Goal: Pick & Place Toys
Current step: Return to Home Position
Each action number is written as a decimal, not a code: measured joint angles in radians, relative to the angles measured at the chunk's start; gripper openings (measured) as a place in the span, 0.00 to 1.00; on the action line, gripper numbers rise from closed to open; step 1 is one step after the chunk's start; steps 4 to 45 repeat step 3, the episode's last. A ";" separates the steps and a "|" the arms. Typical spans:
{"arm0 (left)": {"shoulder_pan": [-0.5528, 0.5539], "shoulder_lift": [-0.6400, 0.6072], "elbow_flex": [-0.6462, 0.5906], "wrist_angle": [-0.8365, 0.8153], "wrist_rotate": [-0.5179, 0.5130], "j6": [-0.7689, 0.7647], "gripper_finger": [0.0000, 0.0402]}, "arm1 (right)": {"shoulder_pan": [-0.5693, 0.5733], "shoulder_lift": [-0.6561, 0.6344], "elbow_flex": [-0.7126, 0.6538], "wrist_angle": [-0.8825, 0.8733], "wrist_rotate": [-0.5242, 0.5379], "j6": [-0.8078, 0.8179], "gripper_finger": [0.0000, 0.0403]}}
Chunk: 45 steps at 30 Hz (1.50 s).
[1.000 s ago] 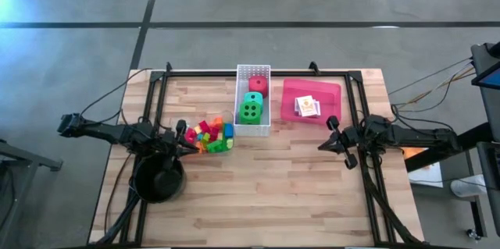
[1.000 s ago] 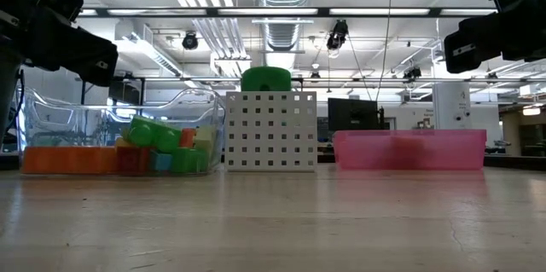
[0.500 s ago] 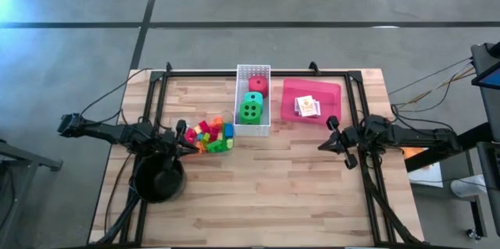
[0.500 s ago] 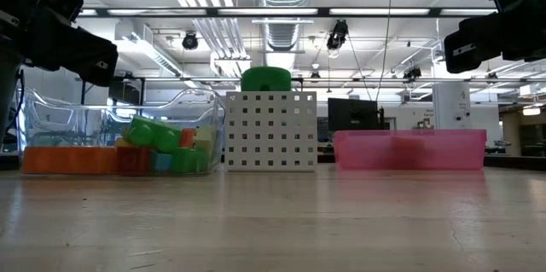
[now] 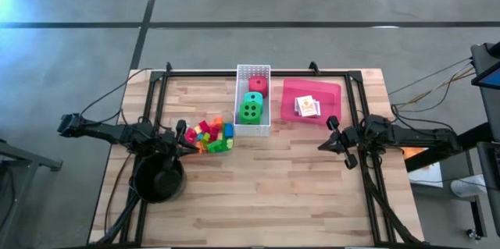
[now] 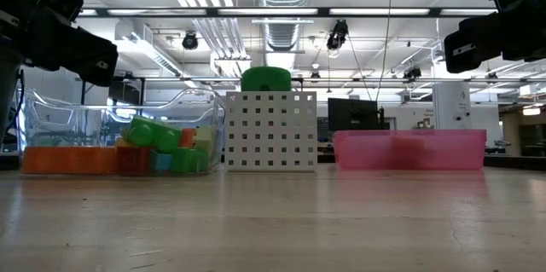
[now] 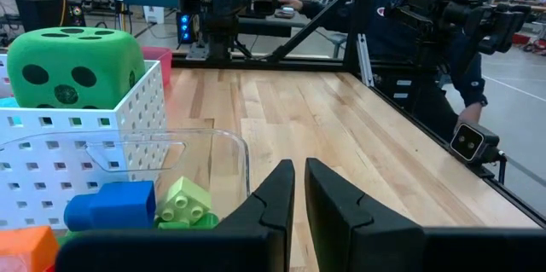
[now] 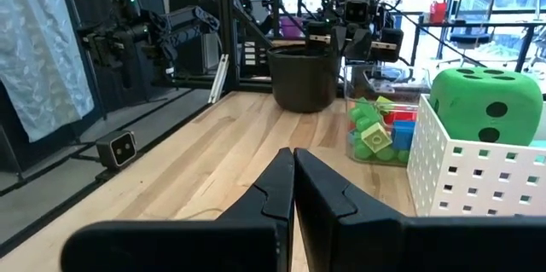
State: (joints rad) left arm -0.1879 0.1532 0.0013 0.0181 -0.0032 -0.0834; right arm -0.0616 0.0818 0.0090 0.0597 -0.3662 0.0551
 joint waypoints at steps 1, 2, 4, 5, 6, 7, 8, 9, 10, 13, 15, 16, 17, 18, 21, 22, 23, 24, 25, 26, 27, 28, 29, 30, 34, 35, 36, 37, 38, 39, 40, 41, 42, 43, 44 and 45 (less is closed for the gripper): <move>0.000 0.000 0.000 0.000 0.000 0.000 0.09 | 0.000 0.000 0.000 0.000 0.000 -0.004 0.02; 0.000 0.000 0.000 0.000 0.000 0.000 0.09 | 0.000 0.000 0.000 0.000 0.000 -0.009 0.02; 0.000 0.000 0.000 0.000 0.000 0.000 0.09 | 0.000 0.000 0.000 0.000 0.000 -0.010 0.02; 0.000 0.000 0.000 0.000 0.000 0.000 0.09 | 0.000 0.000 0.000 0.000 0.000 -0.010 0.02; 0.000 0.000 0.000 0.000 0.000 0.000 0.09 | 0.000 0.000 0.000 0.000 0.000 -0.010 0.02; 0.000 0.000 0.000 0.000 0.000 0.000 0.09 | 0.000 0.000 0.000 0.000 0.000 -0.010 0.02; 0.000 0.000 0.000 0.000 0.000 0.000 0.09 | 0.000 0.000 0.000 0.000 0.000 -0.010 0.02; 0.000 0.000 0.000 0.000 0.000 0.000 0.09 | 0.000 0.000 0.000 0.000 0.000 -0.010 0.02; 0.000 0.000 0.000 0.000 0.000 0.000 0.09 | 0.000 0.000 0.000 0.000 0.000 -0.010 0.02; 0.000 0.000 0.000 0.000 0.000 0.000 0.09 | 0.000 0.000 0.000 0.000 0.000 -0.010 0.02; 0.000 0.000 0.000 0.000 0.000 0.000 0.09 | 0.000 0.000 0.000 0.000 0.000 -0.010 0.02; 0.000 0.000 0.000 0.000 0.000 0.000 0.09 | 0.000 0.000 0.000 0.000 0.000 -0.010 0.02; 0.000 0.000 0.000 0.000 0.000 0.000 0.09 | 0.000 0.000 0.000 0.000 0.000 -0.010 0.02; 0.000 0.000 0.000 0.000 0.000 0.000 0.09 | 0.000 0.000 0.000 0.000 0.000 -0.010 0.02; 0.000 0.000 0.000 0.000 0.000 0.000 0.09 | 0.000 0.000 0.000 0.000 0.000 -0.010 0.02; 0.000 0.000 0.000 0.000 0.000 0.000 0.09 | 0.000 0.000 0.000 0.000 0.000 -0.010 0.02; 0.000 0.000 0.000 0.000 0.000 0.000 0.09 | 0.000 0.000 0.000 0.000 0.000 -0.010 0.02; 0.000 0.000 0.000 0.000 0.000 0.000 0.09 | 0.000 0.000 0.000 0.000 0.000 -0.010 0.02; 0.000 0.000 0.000 0.000 0.000 0.000 0.09 | 0.000 0.000 0.000 0.000 0.000 -0.010 0.02; 0.000 0.000 0.000 0.000 0.000 0.000 0.09 | 0.000 0.000 0.000 0.000 0.000 -0.010 0.02; 0.000 0.000 0.000 0.000 0.000 0.000 0.09 | 0.000 0.000 0.000 0.000 0.000 -0.010 0.02; 0.000 0.000 0.000 0.000 0.000 0.000 0.09 | 0.000 0.000 0.000 0.000 0.000 -0.010 0.02; 0.000 0.000 0.000 0.000 0.000 0.000 0.09 | 0.000 0.000 0.000 0.000 0.000 -0.010 0.02; 0.000 0.000 0.000 0.000 0.000 0.000 0.09 | 0.000 0.000 0.000 0.000 0.000 -0.010 0.02; 0.000 0.000 0.000 0.000 0.000 0.000 0.09 | 0.000 0.000 0.000 0.000 0.000 -0.010 0.02; 0.000 0.000 0.000 0.000 0.000 0.000 0.09 | 0.000 0.000 0.000 0.000 0.000 -0.010 0.02; 0.000 0.000 0.000 0.000 0.000 0.000 0.09 | 0.000 0.000 0.000 0.000 0.000 -0.010 0.02; 0.000 0.000 0.000 0.000 0.000 0.000 0.09 | 0.000 0.000 0.000 0.000 0.000 -0.010 0.02; 0.000 0.000 0.000 0.000 0.000 0.000 0.09 | 0.000 0.000 0.000 0.000 0.000 -0.010 0.02; 0.000 0.000 0.000 0.000 0.000 0.000 0.09 | 0.000 0.000 0.000 0.000 0.000 -0.010 0.02; 0.000 0.000 0.000 0.000 0.000 0.000 0.09 | 0.000 0.000 0.000 0.000 0.000 -0.010 0.02; 0.000 0.000 0.000 0.000 0.000 0.000 0.09 | 0.000 0.000 0.000 0.000 0.000 -0.010 0.02; 0.000 0.000 0.000 0.000 0.000 0.000 0.09 | 0.000 0.000 0.000 0.000 0.000 -0.010 0.02; 0.000 0.000 0.000 0.000 0.000 0.000 0.09 | 0.000 0.000 0.000 0.000 0.000 -0.010 0.02; 0.000 0.000 0.000 0.000 0.000 0.000 0.09 | 0.000 0.000 0.000 0.000 0.000 -0.010 0.02; 0.000 0.000 0.000 0.000 0.000 0.000 0.09 | 0.000 0.000 0.000 0.000 0.000 -0.010 0.02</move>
